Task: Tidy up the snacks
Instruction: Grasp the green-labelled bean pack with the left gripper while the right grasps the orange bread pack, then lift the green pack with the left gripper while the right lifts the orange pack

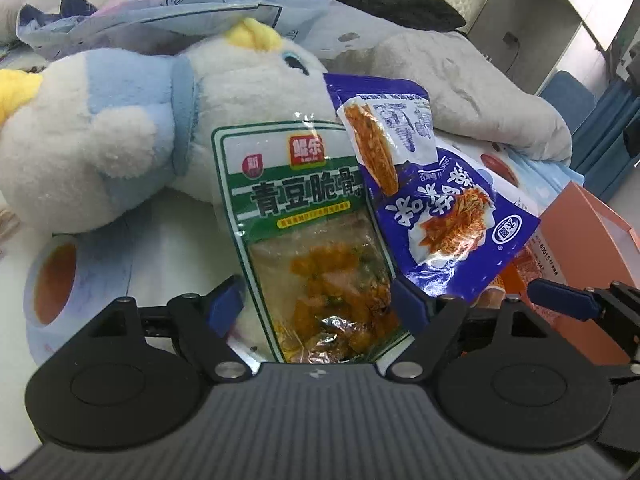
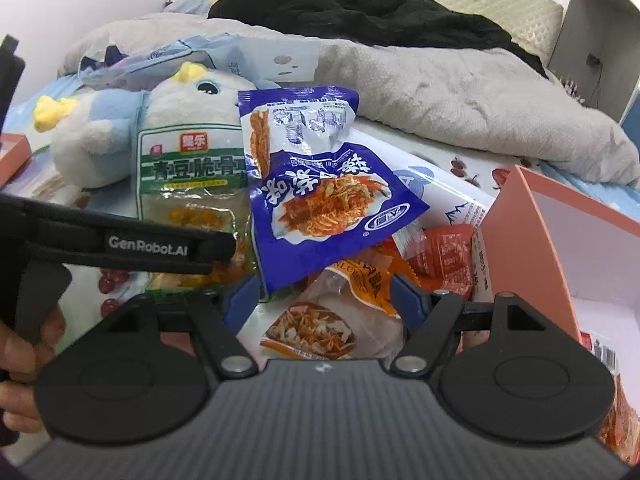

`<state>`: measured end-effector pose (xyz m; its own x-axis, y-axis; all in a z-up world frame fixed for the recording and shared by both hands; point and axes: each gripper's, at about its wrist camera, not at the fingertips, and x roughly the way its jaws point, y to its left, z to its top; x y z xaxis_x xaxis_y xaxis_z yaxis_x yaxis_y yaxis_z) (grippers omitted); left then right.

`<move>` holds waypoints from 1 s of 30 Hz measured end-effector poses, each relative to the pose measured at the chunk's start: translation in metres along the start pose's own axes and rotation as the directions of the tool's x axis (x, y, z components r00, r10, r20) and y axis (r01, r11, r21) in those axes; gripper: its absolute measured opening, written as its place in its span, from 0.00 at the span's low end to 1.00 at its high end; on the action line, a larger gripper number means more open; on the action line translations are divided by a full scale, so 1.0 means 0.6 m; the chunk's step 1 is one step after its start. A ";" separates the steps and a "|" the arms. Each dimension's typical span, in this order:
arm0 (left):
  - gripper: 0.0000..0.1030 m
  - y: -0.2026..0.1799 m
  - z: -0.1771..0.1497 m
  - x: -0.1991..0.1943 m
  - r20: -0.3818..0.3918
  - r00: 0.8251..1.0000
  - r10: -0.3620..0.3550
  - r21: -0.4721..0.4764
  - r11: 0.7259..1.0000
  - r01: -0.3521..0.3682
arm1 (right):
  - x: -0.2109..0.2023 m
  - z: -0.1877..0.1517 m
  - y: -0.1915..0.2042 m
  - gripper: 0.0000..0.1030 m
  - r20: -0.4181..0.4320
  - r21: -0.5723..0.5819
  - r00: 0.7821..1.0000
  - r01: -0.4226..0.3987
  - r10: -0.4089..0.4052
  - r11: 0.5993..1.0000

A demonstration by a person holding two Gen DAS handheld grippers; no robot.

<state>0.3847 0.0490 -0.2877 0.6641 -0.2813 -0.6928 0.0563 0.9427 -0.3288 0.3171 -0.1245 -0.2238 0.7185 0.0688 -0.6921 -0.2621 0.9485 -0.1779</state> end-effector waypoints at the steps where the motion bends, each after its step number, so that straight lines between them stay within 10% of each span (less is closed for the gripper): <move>1: 0.81 -0.004 -0.001 0.002 0.002 1.000 -0.001 0.016 1.000 0.001 | 0.005 -0.001 0.000 0.71 -0.008 -0.004 1.000 -0.001 0.001 1.000; 9: 0.72 -0.033 -0.024 -0.003 0.002 1.000 -0.007 0.102 0.995 0.007 | 0.030 -0.010 0.001 0.64 -0.053 0.001 0.998 -0.015 0.015 1.000; 25: 0.15 -0.024 -0.071 -0.057 -0.065 0.996 -0.068 -0.030 0.997 0.066 | -0.051 -0.051 0.001 0.37 -0.074 -0.005 0.996 -0.042 0.042 0.999; 30: 0.14 -0.023 -0.105 -0.101 -0.078 0.995 -0.057 -0.048 0.997 0.054 | -0.090 -0.075 0.009 0.35 -0.074 -0.011 0.995 -0.067 0.066 0.998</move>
<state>0.2966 0.0416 -0.2814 0.5992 -0.3481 -0.7209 0.0563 0.9166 -0.3958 0.2478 -0.1368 -0.2188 0.6500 0.1084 -0.7521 -0.3170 0.9383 -0.1386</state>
